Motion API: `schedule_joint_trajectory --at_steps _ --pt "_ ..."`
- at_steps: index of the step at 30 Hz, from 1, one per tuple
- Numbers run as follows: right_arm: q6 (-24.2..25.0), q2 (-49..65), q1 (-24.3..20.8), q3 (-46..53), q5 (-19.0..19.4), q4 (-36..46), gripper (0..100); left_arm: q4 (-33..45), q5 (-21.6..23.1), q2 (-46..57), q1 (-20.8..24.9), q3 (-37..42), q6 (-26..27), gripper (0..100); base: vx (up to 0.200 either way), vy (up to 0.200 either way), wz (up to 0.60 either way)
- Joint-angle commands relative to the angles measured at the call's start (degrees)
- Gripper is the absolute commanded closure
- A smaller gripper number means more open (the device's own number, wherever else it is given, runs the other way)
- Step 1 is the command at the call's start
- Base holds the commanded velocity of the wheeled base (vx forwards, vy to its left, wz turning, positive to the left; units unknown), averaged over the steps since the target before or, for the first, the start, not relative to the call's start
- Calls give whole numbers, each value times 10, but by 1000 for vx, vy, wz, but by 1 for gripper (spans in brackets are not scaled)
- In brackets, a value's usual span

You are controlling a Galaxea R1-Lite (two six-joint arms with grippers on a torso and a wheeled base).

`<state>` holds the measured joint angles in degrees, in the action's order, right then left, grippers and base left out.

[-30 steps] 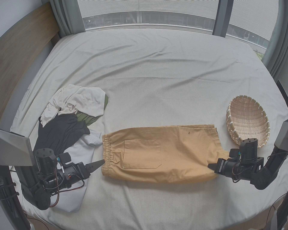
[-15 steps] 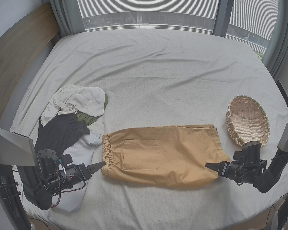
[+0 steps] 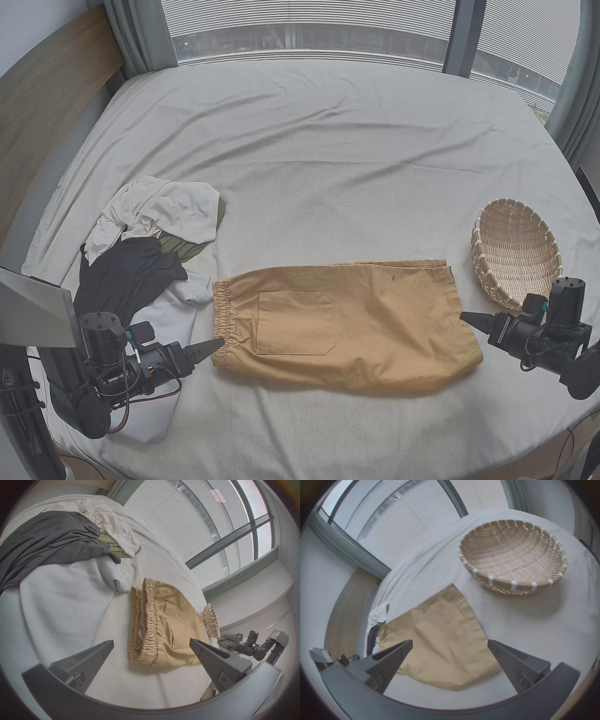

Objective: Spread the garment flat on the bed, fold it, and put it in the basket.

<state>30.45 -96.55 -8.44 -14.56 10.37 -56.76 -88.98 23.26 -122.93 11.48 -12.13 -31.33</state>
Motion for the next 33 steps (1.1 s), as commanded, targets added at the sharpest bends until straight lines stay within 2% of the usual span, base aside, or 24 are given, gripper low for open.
schedule_joint_trajectory --at_steps 1,5,18,33 --pt "0 52 -35 -5 9 -3 0 -1 0 -23 15 -5 -1 0 0 0 0" --pt "0 52 -54 -15 10 -6 0 -1 -1 -50 16 -20 2 0 0 0 0" --pt "0 96 -71 -37 12 -3 0 -1 -2 -102 28 -91 -3 0 0 0 0" --pt "1 97 -95 -31 13 -5 0 -1 -4 -111 53 -171 -83 0 0 0 0"
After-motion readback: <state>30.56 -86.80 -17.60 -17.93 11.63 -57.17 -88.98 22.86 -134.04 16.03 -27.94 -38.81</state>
